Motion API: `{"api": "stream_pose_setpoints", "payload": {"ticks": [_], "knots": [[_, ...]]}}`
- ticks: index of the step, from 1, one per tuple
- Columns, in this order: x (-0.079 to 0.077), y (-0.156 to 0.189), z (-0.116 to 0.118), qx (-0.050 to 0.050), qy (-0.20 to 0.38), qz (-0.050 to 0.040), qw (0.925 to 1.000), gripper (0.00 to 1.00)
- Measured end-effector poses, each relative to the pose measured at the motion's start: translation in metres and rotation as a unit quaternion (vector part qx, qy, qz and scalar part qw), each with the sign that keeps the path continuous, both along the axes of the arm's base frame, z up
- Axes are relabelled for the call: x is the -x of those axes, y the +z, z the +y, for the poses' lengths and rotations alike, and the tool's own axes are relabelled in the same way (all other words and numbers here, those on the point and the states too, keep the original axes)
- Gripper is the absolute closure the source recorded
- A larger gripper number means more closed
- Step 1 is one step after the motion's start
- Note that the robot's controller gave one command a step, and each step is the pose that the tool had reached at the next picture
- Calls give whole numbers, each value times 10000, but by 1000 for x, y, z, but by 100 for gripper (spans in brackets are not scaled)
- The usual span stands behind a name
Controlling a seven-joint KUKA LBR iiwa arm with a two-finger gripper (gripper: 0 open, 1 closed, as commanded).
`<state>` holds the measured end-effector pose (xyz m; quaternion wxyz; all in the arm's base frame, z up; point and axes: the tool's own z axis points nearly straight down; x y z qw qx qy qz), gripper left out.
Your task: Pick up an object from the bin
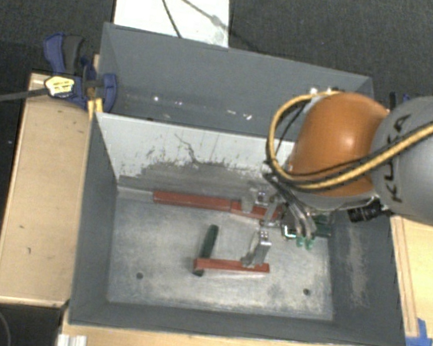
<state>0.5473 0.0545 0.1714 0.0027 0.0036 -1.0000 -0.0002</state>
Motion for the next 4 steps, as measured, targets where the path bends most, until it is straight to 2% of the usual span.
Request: {"api": "stream_pose_setpoints", "payload": {"ticks": [1,2,3,4], "knots": [[26,-106,-20,3,-216,7,9998,0],[23,-101,-20,-3,-227,-36,9997,100],[23,40,4,-6,38,-83,10000,100],[25,36,4,-2,28,-41,10000,0]]}}
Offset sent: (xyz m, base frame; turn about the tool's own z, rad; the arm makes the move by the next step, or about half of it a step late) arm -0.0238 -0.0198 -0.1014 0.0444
